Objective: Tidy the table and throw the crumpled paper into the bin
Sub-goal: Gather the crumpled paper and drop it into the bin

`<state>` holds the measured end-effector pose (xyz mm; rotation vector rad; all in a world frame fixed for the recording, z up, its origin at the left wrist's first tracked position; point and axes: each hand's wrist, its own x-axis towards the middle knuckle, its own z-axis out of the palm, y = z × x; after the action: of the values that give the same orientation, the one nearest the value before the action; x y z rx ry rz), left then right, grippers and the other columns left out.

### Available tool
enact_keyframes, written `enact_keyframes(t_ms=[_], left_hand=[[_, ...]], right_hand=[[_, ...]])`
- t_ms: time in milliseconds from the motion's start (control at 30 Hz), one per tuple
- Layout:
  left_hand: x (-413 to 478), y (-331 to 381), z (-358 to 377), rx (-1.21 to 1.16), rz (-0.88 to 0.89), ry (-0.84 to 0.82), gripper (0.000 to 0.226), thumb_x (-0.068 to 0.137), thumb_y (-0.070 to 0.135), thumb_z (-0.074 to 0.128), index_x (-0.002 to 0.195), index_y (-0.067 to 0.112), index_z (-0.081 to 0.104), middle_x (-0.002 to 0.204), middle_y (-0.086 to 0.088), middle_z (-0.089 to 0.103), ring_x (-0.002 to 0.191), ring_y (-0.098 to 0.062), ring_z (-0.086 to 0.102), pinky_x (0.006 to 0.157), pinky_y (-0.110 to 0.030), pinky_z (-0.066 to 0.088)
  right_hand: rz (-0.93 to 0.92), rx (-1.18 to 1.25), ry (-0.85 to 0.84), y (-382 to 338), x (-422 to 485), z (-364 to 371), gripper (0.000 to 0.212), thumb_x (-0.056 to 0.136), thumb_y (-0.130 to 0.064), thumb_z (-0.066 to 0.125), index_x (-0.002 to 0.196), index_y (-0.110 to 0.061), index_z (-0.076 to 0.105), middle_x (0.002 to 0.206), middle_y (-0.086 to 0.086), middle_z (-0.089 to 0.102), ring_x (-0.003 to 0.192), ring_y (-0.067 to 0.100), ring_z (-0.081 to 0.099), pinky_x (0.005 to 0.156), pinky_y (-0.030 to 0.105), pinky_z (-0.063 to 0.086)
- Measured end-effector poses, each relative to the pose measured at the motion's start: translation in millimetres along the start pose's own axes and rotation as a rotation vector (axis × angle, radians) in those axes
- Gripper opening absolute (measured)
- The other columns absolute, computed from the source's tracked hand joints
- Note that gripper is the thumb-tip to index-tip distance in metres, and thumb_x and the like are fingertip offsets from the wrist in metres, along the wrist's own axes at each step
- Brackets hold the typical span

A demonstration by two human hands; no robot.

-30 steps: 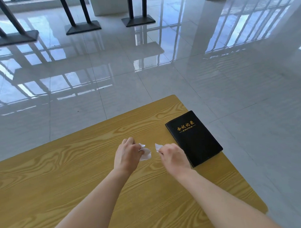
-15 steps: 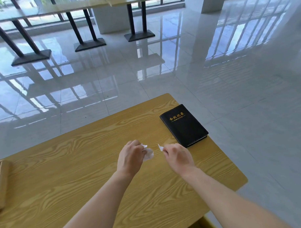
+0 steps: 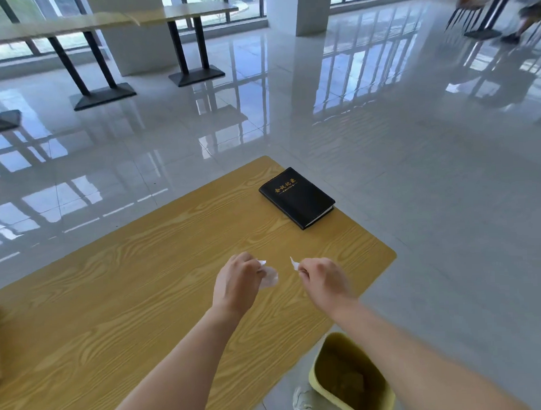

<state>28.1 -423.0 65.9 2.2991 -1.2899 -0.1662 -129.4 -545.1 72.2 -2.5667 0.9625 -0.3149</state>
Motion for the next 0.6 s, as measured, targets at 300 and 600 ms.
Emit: enact_keyframes(t_ms=[300,600], left_hand=[[-28,38,14,0.014,0.091,-0.055,0.022,0.096,0.025,0.058,0.098,0.01,0.074,0.103,-0.001,0.067,0.097,-0.021,0.059,0.075,-0.037,0.05],[-47,119,72,-0.036,0.184,-0.071,0.023,0.094,0.026,0.062,0.084,0.01,0.075,0.092,-0.003,0.066,0.086,-0.022,0.059,0.073,-0.037,0.049]], right_hand=[[0.089,-0.032,0.057,18,-61,-12,0.015,0.096,-0.018,0.055,0.089,-0.015,0.068,0.084,0.0,0.067,0.077,0.017,0.055,0.06,0.026,0.037],[0.161,-0.045,0.085,96,-106,-32,0.012,0.093,-0.022,0.057,0.085,-0.019,0.066,0.081,0.001,0.066,0.071,0.021,0.057,0.058,0.027,0.036]])
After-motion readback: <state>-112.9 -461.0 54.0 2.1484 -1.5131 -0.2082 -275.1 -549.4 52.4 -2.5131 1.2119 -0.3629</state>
